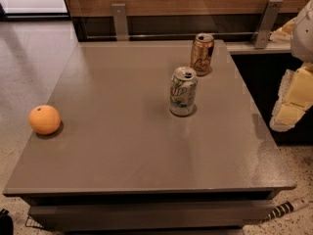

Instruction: Move orange can near orange

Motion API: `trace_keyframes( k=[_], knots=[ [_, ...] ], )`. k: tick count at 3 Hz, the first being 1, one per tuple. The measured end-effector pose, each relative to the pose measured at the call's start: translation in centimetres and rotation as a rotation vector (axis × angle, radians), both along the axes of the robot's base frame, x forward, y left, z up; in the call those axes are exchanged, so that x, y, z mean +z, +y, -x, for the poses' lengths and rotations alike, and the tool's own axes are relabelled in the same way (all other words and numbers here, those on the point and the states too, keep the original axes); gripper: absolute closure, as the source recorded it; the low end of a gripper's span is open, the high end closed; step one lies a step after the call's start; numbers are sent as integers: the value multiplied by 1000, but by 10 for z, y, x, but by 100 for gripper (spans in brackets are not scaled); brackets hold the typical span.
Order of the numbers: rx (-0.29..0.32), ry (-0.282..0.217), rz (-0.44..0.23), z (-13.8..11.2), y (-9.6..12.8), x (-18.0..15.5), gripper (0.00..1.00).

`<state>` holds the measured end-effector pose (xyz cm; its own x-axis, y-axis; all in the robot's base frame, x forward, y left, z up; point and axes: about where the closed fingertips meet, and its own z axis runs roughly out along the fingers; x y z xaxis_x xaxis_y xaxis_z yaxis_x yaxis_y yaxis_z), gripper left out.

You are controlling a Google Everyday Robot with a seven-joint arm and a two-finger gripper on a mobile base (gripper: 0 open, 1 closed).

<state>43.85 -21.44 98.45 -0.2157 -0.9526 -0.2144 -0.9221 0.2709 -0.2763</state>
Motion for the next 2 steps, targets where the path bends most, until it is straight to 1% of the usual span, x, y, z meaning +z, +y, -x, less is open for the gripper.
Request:
trace_keyframes(
  k=[1, 2],
  knots=[
    [0, 0, 0, 0, 0, 0, 0],
    [-26, -36, -68, -17, -9, 0, 0]
  ],
)
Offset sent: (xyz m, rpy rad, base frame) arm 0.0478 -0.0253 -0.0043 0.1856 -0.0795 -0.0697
